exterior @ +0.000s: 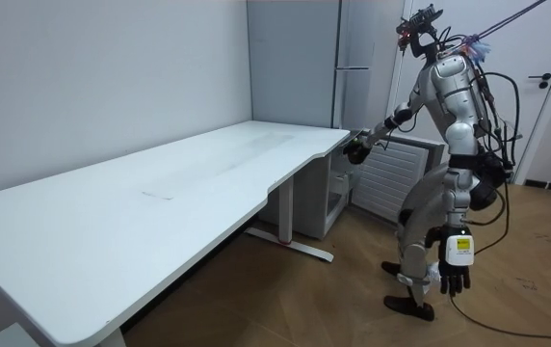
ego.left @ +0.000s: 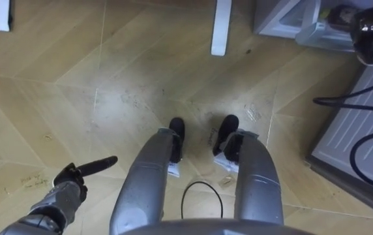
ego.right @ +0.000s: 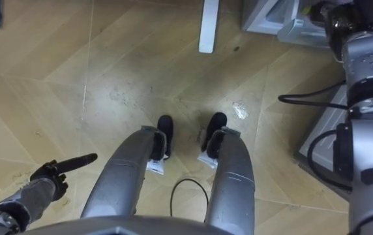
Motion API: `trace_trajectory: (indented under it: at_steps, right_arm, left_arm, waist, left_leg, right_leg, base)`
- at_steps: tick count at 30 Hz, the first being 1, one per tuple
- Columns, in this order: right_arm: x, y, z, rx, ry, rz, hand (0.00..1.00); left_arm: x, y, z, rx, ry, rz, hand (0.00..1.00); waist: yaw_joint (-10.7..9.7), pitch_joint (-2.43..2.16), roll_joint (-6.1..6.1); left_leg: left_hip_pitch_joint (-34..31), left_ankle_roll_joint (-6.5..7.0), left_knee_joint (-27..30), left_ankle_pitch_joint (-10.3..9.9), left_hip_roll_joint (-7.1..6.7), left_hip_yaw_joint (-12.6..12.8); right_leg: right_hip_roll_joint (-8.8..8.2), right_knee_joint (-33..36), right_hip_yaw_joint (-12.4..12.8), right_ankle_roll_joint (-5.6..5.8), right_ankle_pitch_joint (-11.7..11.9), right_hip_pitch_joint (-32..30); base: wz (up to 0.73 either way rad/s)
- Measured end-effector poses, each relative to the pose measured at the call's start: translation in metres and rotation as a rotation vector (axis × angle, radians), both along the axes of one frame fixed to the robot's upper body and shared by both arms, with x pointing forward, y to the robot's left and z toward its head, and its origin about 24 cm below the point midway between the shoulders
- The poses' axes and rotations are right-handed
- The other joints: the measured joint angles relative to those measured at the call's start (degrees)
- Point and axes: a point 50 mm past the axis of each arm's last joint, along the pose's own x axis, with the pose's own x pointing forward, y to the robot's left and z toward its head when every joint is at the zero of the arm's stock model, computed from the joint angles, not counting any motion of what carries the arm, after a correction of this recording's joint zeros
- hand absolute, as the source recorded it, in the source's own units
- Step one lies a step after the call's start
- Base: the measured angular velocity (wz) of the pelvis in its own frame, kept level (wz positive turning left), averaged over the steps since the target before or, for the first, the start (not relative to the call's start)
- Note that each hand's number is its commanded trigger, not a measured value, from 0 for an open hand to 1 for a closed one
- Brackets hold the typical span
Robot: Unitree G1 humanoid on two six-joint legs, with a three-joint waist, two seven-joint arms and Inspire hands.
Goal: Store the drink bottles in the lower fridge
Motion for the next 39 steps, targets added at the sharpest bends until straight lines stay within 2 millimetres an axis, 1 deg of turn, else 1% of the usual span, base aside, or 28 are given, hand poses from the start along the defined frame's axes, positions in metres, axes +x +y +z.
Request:
trace_trajectory:
  at_steps: [6, 17, 23, 25, 27, 28, 31, 33, 35, 39]
  right_arm:
    - [0.002, 0.005, 0.0, -0.036, -0.011, 0.05, 0.0]
    - [0.004, 0.006, 0.001, -0.037, -0.045, 0.081, 0.0]
    - [0.006, 0.011, -0.001, -0.073, -0.055, 0.14, 0.0]
    - [0.005, 0.011, -0.005, -0.074, -0.035, 0.15, 0.0]
    - [0.003, 0.01, -0.008, -0.068, -0.022, 0.147, 0.0]
    - [0.003, 0.011, -0.008, -0.067, -0.022, 0.15, 0.0]
    - [0.007, 0.012, -0.002, -0.074, -0.067, 0.173, 0.0]
    - [0.011, 0.012, 0.005, -0.082, -0.095, 0.18, 0.0]
    - [0.01, 0.012, 0.004, -0.091, -0.085, 0.184, 0.0]
    - [0.01, 0.012, 0.004, -0.101, -0.082, 0.193, 0.0]
  left_arm:
    - [0.001, -0.002, 0.0, 0.003, -0.001, -0.018, 0.0]
    - [0.006, -0.005, 0.001, -0.003, -0.017, -0.04, 0.0]
    - [0.003, -0.007, 0.0, -0.001, -0.008, -0.063, 0.0]
    - [0.002, -0.009, -0.001, -0.004, -0.006, -0.076, 0.0]
    - [0.001, -0.011, -0.001, -0.017, -0.012, -0.07, 0.0]
    - [0.001, -0.011, -0.001, -0.018, -0.012, -0.068, 0.0]
    - [0.001, -0.012, -0.001, -0.024, -0.009, -0.071, 0.0]
    - [0.001, -0.013, -0.002, -0.032, -0.011, -0.067, 0.0]
    - [0.0, -0.013, -0.002, -0.04, -0.013, -0.057, 0.0]
    - [0.0, -0.013, -0.002, -0.041, -0.009, -0.064, 0.0]
  waist:
    - [0.8, 0.01, -0.01]
    - [0.7, 0.04, -0.05]
    - [0.8, 0.07, -0.11]
    - [0.8, 0.14, -0.13]
    - [0.7, 0.42, -0.12]
    - [0.7, 0.48, -0.15]
    - [0.7, 0.51, -0.15]
    - [0.8, 0.52, -0.14]
    - [0.7, 0.52, -0.14]
    - [0.7, 0.52, -0.14]
  left_leg:
    - [0.0, -0.07, 0.0, 0.0, 0.11, -0.2]
    - [-0.1, -0.17, 0.1, -0.2, 0.17, -0.1]
    - [0.1, -0.31, 0.0, -0.3, 0.27, -0.3]
    - [0.1, -0.35, 0.0, -0.3, 0.28, -0.3]
    - [0.1, -0.37, 0.1, -0.4, 0.43, -0.2]
    - [0.1, -0.38, 0.2, -0.5, 0.5, -0.1]
    - [0.2, -0.57, 0.6, -0.8, 0.71, -0.2]
    - [0.2, -0.71, 1.0, -0.9, 0.7, -0.4]
    - [0.2, -0.87, 1.3, -1.0, 0.73, -0.9]
    - [0.2, -0.94, 1.4, -1.1, 0.77, -1.0]
  right_leg:
    - [0.02, 0.1, -0.1, -0.11, -0.2, 0.0]
    - [-0.1, 0.2, -0.5, -0.26, -0.5, 0.0]
    - [0.05, 0.2, -0.5, -0.39, -0.6, 0.0]
    - [0.08, 0.2, -0.4, -0.39, -0.6, 0.1]
    - [0.16, 0.2, -0.4, -0.41, -0.6, 0.1]
    - [0.16, 0.2, -0.4, -0.42, -0.6, 0.1]
    - [0.4, 0.2, -0.3, -0.51, -0.6, 0.2]
    - [0.88, 0.2, -0.4, -0.59, -0.7, 0.4]
    - [1.13, 0.2, -0.6, -0.65, -0.8, 0.7]
    - [1.06, 0.4, -0.7, -0.85, -0.9, 0.7]
  base:
    - [0.0]
    - [0.0]
    - [0.0]
    - [0.0]
    - [-0.04]
    - [-0.06]
    - [-0.05]
    - [0.0]
    - [0.04]
    - [0.0]
